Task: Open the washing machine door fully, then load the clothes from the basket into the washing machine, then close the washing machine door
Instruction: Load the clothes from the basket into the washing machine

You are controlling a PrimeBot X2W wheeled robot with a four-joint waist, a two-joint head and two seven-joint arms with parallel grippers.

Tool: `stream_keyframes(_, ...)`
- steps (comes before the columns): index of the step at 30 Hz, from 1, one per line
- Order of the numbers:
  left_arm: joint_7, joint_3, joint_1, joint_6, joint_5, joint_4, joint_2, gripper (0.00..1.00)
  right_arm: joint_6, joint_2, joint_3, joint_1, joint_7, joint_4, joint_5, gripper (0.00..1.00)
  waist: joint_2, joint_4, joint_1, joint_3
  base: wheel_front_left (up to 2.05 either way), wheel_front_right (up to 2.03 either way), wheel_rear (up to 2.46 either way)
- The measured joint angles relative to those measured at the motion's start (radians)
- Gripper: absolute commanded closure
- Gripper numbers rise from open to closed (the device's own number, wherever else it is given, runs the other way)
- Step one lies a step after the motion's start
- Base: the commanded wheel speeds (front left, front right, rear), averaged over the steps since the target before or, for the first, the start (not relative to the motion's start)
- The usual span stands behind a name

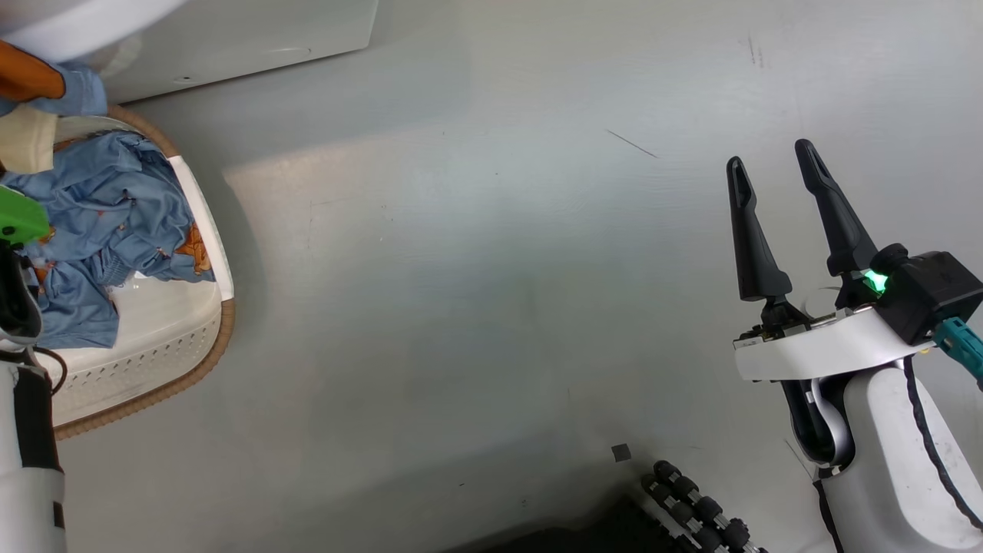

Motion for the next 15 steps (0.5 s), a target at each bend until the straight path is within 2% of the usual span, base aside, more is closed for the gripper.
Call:
stream_keyframes(1, -0.005, 0.0, -0.005, 0.0, 0.0, 0.003, 0.0, 0.34, 0.0, 0.0, 0.0, -0.001, 0.0, 0.0, 0.0, 0.0, 0.0, 0.0, 0.0, 0.001, 0.0, 0.0, 0.0)
stream_keyframes(2, -0.01, -0.001, -0.009, 0.0, 0.0, 0.008, 0.0, 0.55, 0.0, -0.001, 0.0, -0.003, 0.0, 0.0, 0.0, 0.0, 0.0, -0.001, 0.0, 0.001, 0.0, 0.0, 0.0)
stream_keyframes(5, -0.024, -0.003, -0.018, 0.0, 0.0, 0.029, 0.0, 1.0, 0.0, -0.002, -0.001, -0.009, 0.0, 0.0, 0.0, 0.0, 0.0, -0.002, 0.0, 0.002, 0.0, 0.0, 0.0)
stream_keyframes(15, -0.075, -0.033, -0.022, -0.024, 0.0, 0.077, -0.017, 1.0, 0.0, -0.004, -0.027, -0.009, 0.0, 0.0, 0.0, 0.0, 0.0, 0.021, 0.0, -0.007, 0.0, 0.0, 0.0)
